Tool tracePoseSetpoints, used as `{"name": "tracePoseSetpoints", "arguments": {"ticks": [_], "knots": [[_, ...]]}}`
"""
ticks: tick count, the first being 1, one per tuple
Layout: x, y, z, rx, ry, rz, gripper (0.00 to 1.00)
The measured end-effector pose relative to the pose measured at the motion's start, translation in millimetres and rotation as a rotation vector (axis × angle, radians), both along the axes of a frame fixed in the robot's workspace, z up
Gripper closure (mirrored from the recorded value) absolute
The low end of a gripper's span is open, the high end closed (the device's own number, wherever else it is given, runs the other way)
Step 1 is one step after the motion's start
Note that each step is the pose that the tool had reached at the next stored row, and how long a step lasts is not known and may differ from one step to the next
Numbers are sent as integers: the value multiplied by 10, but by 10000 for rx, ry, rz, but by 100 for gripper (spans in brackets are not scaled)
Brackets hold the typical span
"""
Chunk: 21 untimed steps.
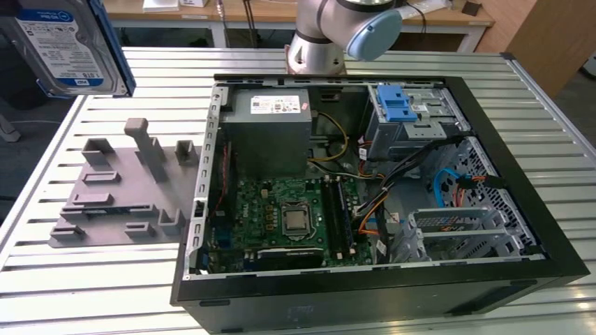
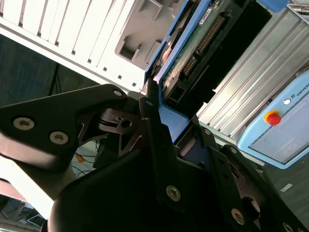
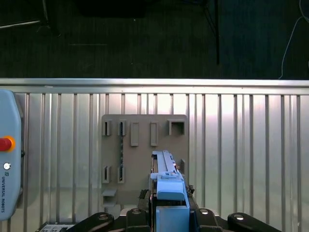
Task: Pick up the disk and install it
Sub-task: 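Pick up the disk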
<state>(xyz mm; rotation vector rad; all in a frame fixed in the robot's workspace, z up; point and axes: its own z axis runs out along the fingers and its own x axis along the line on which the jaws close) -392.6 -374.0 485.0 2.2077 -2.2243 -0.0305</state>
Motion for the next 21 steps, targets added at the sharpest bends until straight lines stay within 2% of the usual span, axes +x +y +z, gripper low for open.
{"name": "tracePoseSetpoints", "arguments": {"ticks": [4,21], "knots": [[32,-2,0,0,25,-1,64],[168,-5,-1,1,35,0,64]]}}
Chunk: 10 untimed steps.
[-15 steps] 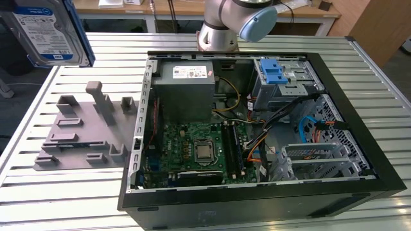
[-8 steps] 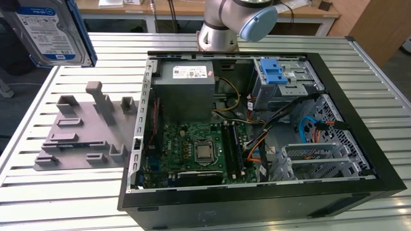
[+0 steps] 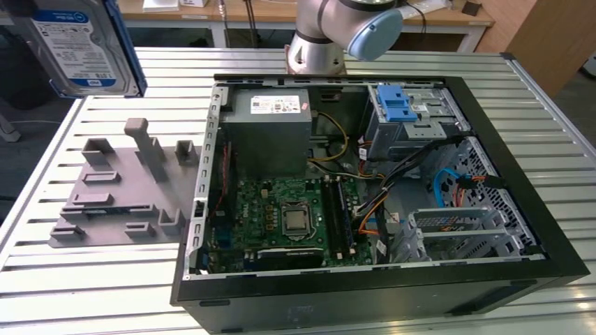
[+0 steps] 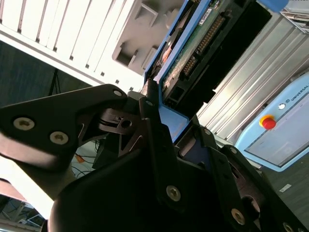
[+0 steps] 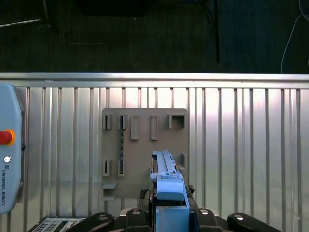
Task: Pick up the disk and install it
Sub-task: 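Pick up the disk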
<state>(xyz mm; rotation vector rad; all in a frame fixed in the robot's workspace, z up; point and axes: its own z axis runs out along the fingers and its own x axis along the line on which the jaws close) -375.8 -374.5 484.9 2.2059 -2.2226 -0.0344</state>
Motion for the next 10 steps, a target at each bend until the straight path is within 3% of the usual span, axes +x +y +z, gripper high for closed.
{"name": "tracePoseSetpoints", "arguments": {"ticks": [10], "knots": [[63,-1,0,0,4,0,64]]}}
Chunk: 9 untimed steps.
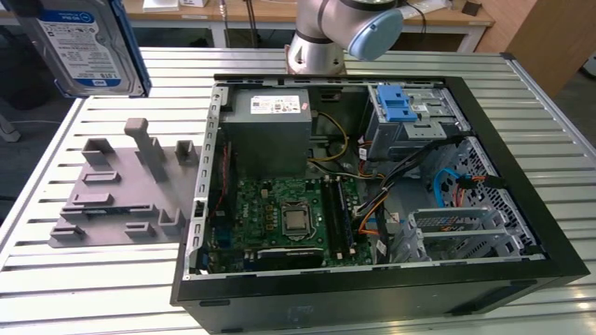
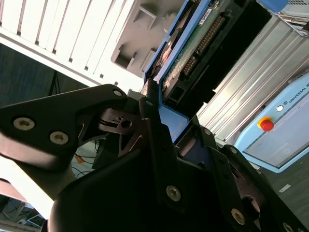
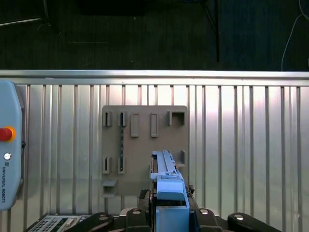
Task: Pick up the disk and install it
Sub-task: 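Pick up the disk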
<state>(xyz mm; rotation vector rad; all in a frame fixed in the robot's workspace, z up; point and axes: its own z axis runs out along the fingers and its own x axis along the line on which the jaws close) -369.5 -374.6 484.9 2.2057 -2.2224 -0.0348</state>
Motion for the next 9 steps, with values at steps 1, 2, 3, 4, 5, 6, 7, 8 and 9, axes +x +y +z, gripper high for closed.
{"name": "tracePoseSetpoints", "arguments": {"ticks": [1,2,3,4,5,6,7,8,9], "knots": [[6,0,0,0,1,-1,64],[11,0,0,0,0,-1,64],[19,0,1,-1,2,0,64],[26,0,1,0,1,0,64],[30,0,0,-1,1,-1,64],[31,0,0,0,-1,-2,64],[35,1,0,0,1,-2,64],[39,0,1,0,1,0,64],[44,0,0,0,1,0,64]]}}
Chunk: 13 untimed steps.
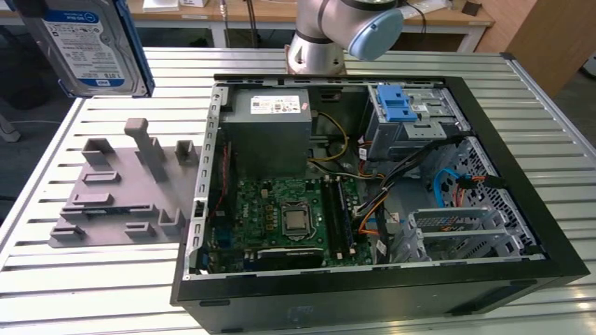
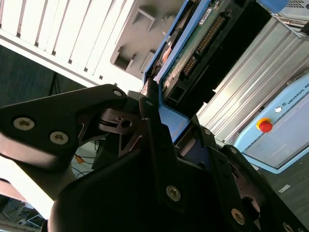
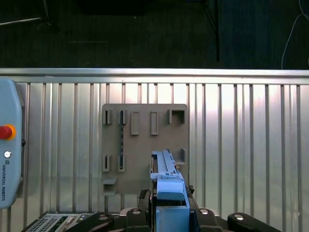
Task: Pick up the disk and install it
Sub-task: 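Pick up the disk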
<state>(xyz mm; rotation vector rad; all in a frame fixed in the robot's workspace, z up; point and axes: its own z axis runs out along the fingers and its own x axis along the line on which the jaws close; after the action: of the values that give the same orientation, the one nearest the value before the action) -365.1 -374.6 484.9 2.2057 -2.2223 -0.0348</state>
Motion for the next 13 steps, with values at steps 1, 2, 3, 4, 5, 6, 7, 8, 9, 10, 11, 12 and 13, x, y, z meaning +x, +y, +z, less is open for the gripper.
{"name": "tracePoseSetpoints", "arguments": {"ticks": [1,2,3,4,5,6,7,8,9,10,11,12,13], "knots": [[4,0,0,0,0,0,64],[8,0,0,0,0,-1,64],[12,0,0,0,0,-1,64],[18,0,0,0,0,0,64],[25,0,0,0,0,0,64],[33,0,0,0,0,0,64],[42,0,0,0,0,-1,64],[51,0,0,0,0,0,64],[61,0,0,0,0,-1,64],[72,0,0,1,-1,-1,64],[82,0,0,0,0,-1,64],[93,0,0,0,0,-1,64],[103,0,0,0,0,-1,64]]}}
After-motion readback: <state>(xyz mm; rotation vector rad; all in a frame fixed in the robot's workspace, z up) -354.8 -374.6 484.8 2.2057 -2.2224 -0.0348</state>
